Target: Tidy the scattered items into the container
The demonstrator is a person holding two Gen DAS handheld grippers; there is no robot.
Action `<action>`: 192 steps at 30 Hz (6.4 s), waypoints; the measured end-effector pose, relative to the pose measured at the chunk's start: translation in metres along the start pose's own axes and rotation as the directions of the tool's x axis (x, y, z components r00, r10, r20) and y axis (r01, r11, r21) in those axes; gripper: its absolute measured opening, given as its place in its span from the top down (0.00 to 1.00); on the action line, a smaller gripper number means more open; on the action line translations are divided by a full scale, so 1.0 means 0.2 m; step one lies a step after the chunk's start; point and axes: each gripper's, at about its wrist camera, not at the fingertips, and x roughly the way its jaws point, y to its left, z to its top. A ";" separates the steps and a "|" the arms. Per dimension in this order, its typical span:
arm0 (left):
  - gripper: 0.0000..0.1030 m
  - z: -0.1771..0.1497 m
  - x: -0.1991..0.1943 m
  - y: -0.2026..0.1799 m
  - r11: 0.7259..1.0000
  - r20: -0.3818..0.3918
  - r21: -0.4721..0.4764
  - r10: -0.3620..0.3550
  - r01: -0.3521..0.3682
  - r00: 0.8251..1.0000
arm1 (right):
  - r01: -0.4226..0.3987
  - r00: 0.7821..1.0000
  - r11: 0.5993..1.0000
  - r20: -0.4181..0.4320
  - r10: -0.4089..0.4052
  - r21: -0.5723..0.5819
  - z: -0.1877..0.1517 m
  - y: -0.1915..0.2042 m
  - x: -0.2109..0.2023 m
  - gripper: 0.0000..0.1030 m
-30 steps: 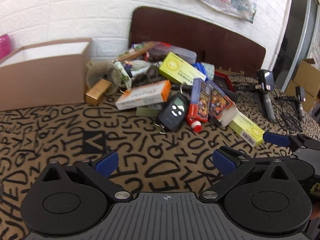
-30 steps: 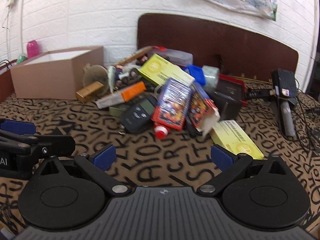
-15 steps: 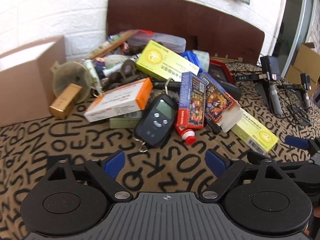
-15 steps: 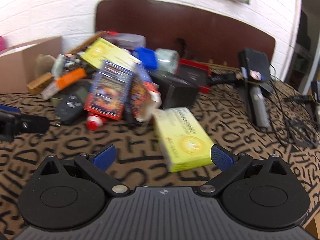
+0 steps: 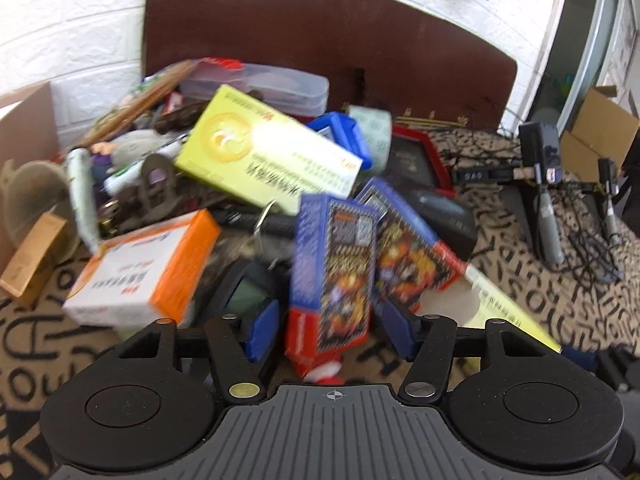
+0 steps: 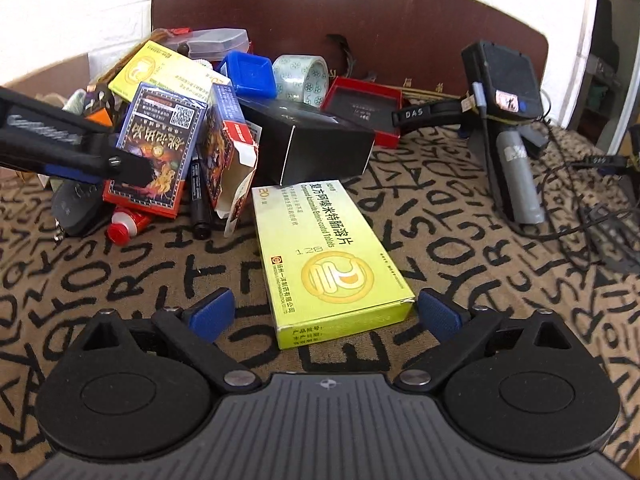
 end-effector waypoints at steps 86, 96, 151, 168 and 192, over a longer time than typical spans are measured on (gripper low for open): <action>0.39 -0.45 -0.57 0.77 0.978 -0.126 0.098 0.195 -0.183 0.973 | -0.345 0.926 0.896 -0.258 0.276 -0.280 -0.05 0.85 -0.34 0.31; 0.40 -0.48 -0.56 0.72 0.972 -0.103 0.122 0.216 -0.203 0.971 | -0.355 0.921 0.894 -0.263 0.286 -0.272 -0.04 0.91 -0.30 0.32; 0.08 0.54 -0.61 2.31 0.890 -0.087 -0.167 0.416 -0.425 0.905 | -0.462 0.873 0.789 -0.363 0.325 -0.404 1.22 2.44 0.74 0.17; 0.00 0.54 -0.84 2.09 0.856 -0.073 -0.244 0.452 -0.456 0.889 | -0.417 0.899 0.810 -0.318 0.301 -0.412 1.27 2.26 0.46 0.06; 0.00 0.11 -1.17 0.82 0.959 0.228 -0.232 0.216 -0.163 0.949 | -0.385 0.911 0.837 -0.013 0.413 -0.390 0.89 1.17 -0.44 0.05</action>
